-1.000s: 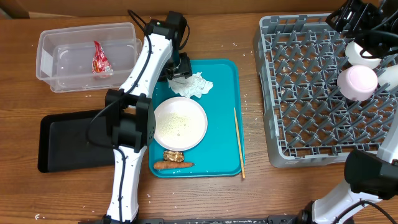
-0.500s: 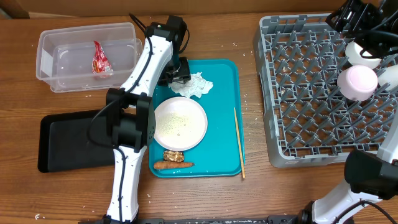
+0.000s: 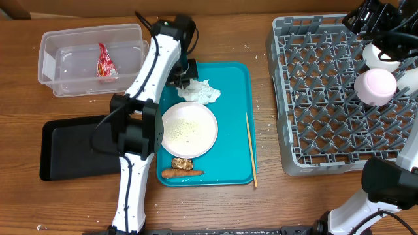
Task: Sort waste into correct bins and load items into the dishwasher
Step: 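Carry the crumpled tissue to the clear bin and drop it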
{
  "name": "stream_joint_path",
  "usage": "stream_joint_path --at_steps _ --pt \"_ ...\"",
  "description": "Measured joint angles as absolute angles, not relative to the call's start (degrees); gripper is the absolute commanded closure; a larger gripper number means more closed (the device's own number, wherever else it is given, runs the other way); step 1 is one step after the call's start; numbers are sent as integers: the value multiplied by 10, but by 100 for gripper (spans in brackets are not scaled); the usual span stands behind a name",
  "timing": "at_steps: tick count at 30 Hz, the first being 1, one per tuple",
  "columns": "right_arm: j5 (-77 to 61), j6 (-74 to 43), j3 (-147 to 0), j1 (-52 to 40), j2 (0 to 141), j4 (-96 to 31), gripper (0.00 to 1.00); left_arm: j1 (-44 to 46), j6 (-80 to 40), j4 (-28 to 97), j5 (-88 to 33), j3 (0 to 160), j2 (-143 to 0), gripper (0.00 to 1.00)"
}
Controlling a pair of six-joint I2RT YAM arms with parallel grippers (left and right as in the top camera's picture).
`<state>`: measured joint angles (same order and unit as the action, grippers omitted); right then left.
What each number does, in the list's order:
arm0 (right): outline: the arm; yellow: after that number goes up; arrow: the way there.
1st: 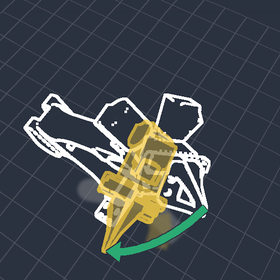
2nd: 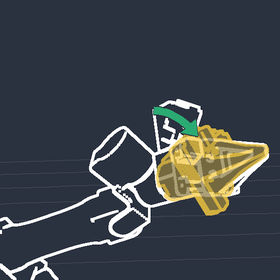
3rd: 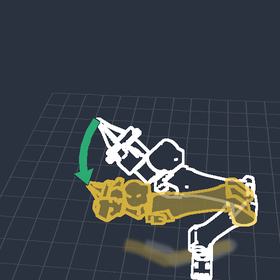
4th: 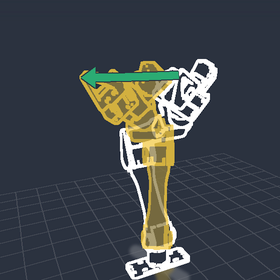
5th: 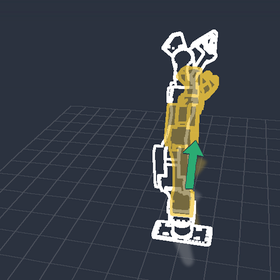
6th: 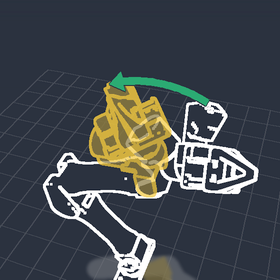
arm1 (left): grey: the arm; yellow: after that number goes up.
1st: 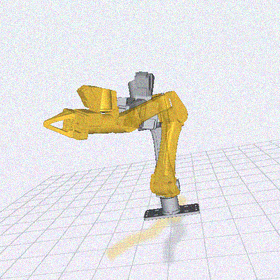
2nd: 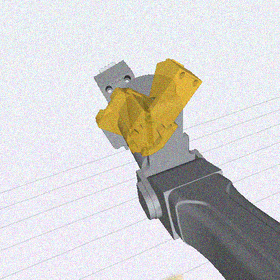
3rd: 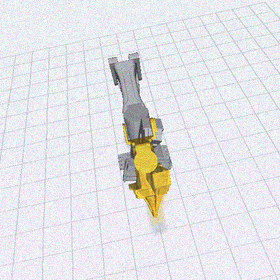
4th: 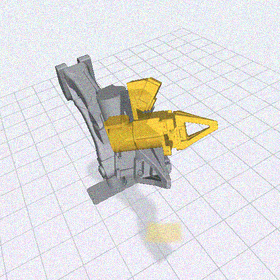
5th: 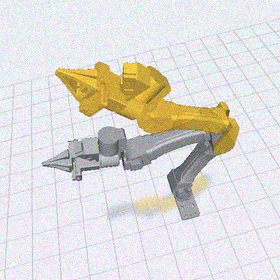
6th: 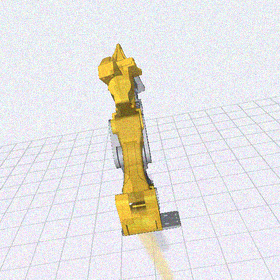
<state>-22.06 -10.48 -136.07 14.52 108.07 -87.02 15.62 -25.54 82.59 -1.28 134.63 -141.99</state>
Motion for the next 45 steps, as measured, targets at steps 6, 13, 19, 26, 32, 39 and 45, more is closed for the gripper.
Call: stream_joint_path --at_steps 6,13,19,26,32,39,45 --pt "-221 -105 -1361 145 1081 -870 0 156 -255 858 -13 1408 -1419 96" --pt "-220 -105 -1361 145 1081 -870 0 156 -252 863 -13 1419 -1416 96" --pt "-220 -105 -1361 145 1081 -870 0 156 -244 866 -13 1478 -1416 96" --pt "-220 -105 -1361 145 1081 -870 0 140 -238 864 -6 1591 -1416 96" --pt "-221 -105 -1361 145 1081 -870 0 75 -236 868 12 1662 -1416 96" --pt "-220 -105 -1361 145 1081 -870 0 -33 -236 851 60 1704 -1413 95" --pt "-221 -105 -1361 145 1081 -870 0 -77 -234 839 110 1692 -1413 3"
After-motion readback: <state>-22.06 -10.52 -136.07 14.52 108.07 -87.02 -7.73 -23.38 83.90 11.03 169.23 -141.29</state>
